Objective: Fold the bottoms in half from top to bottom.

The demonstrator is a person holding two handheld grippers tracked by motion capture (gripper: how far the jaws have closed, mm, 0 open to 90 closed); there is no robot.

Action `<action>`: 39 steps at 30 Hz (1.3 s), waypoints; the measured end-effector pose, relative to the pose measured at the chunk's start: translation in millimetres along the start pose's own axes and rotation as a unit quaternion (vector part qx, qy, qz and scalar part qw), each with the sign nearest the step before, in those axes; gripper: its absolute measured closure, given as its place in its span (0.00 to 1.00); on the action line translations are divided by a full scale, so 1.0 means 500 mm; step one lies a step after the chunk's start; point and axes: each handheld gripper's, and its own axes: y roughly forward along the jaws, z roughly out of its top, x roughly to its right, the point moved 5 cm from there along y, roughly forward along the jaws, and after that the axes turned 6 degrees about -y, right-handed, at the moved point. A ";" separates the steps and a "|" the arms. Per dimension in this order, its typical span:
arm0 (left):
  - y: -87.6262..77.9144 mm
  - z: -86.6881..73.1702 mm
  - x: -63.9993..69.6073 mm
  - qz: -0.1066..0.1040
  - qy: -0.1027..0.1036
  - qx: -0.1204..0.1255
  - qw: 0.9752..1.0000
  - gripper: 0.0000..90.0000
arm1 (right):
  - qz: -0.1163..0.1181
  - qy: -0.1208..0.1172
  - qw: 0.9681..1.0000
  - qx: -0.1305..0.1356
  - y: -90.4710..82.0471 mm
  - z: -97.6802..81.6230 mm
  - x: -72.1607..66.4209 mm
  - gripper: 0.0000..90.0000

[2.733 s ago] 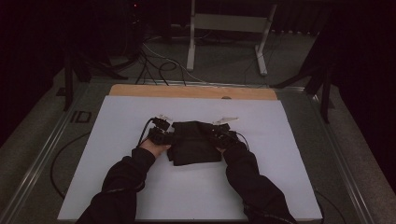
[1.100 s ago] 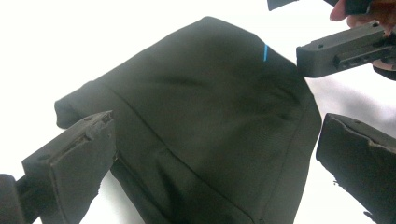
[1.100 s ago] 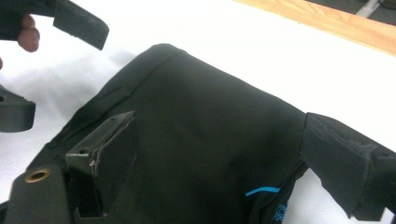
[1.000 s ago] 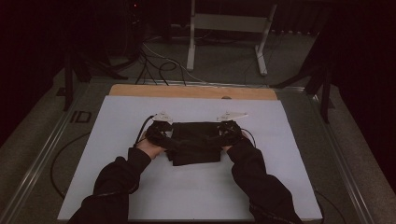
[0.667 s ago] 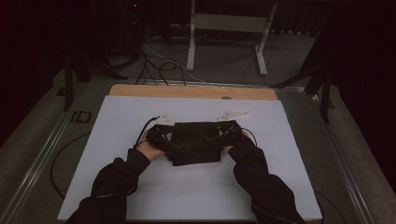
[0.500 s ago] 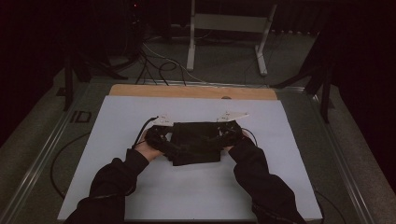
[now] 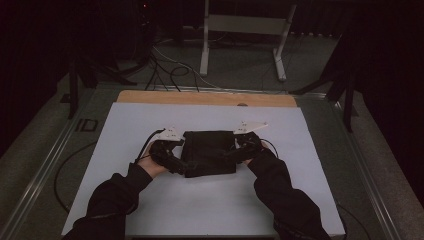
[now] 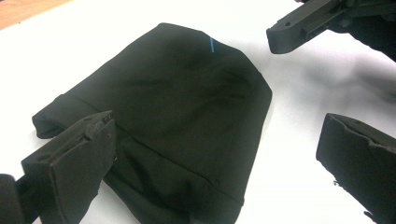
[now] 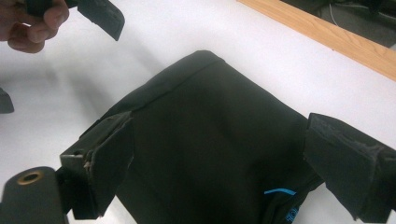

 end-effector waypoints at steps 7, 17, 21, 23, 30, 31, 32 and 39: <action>-0.004 -0.012 0.014 -0.010 0.002 0.000 1.000 0.00 | 0.005 -0.003 1.000 0.000 -0.009 -0.016 -0.009 0.11; -0.007 -0.040 0.026 -0.015 0.005 -0.009 1.000 0.00 | 0.016 -0.014 1.000 -0.003 -0.020 -0.048 -0.023 0.11; -0.010 -0.053 0.030 -0.020 0.003 -0.011 1.000 0.00 | 0.015 -0.021 1.000 -0.003 -0.028 -0.059 -0.031 0.11; -0.013 -0.060 0.033 -0.018 0.003 -0.012 1.000 0.00 | 0.013 -0.020 1.000 -0.004 -0.031 -0.066 -0.037 0.10; -0.029 -0.090 0.045 -0.020 0.003 -0.016 1.000 0.00 | 0.023 -0.028 0.999 -0.003 -0.044 -0.080 -0.056 0.10; -0.032 -0.094 0.047 -0.020 0.002 -0.015 1.000 0.00 | 0.028 -0.027 0.999 -0.002 -0.049 -0.085 -0.066 0.10; -0.034 -0.099 0.047 -0.021 0.001 -0.014 1.000 0.00 | 0.031 -0.032 0.999 -0.003 -0.051 -0.088 -0.068 0.10; -0.054 -0.133 0.051 -0.012 -0.007 -0.015 1.000 0.00 | 0.035 -0.027 0.999 -0.010 -0.067 -0.113 -0.082 0.10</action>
